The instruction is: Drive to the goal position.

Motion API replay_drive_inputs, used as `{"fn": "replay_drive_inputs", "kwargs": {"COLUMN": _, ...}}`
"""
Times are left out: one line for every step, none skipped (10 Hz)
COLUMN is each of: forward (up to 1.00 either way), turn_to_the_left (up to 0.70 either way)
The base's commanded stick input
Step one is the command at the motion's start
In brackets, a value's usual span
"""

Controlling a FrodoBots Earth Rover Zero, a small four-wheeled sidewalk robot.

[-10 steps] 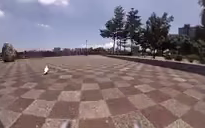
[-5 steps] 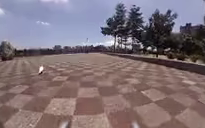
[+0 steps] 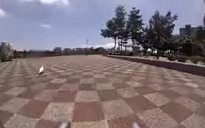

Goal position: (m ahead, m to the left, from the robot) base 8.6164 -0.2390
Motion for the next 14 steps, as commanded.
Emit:
{"fn": "replay_drive_inputs", "kwargs": {"forward": 0.70, "turn_to_the_left": 0.00}}
{"fn": "replay_drive_inputs", "kwargs": {"forward": 0.70, "turn_to_the_left": 0.00}}
{"fn": "replay_drive_inputs", "kwargs": {"forward": 0.70, "turn_to_the_left": 0.00}}
{"fn": "replay_drive_inputs", "kwargs": {"forward": 0.70, "turn_to_the_left": 0.00}}
{"fn": "replay_drive_inputs", "kwargs": {"forward": 0.70, "turn_to_the_left": 0.00}}
{"fn": "replay_drive_inputs", "kwargs": {"forward": 0.70, "turn_to_the_left": 0.06}}
{"fn": "replay_drive_inputs", "kwargs": {"forward": 0.70, "turn_to_the_left": 0.20}}
{"fn": "replay_drive_inputs", "kwargs": {"forward": 0.70, "turn_to_the_left": 0.27}}
{"fn": "replay_drive_inputs", "kwargs": {"forward": 0.70, "turn_to_the_left": 0.27}}
{"fn": "replay_drive_inputs", "kwargs": {"forward": 0.70, "turn_to_the_left": 0.27}}
{"fn": "replay_drive_inputs", "kwargs": {"forward": 0.70, "turn_to_the_left": 0.27}}
{"fn": "replay_drive_inputs", "kwargs": {"forward": 0.70, "turn_to_the_left": 0.27}}
{"fn": "replay_drive_inputs", "kwargs": {"forward": 0.70, "turn_to_the_left": 0.27}}
{"fn": "replay_drive_inputs", "kwargs": {"forward": 0.70, "turn_to_the_left": 0.27}}
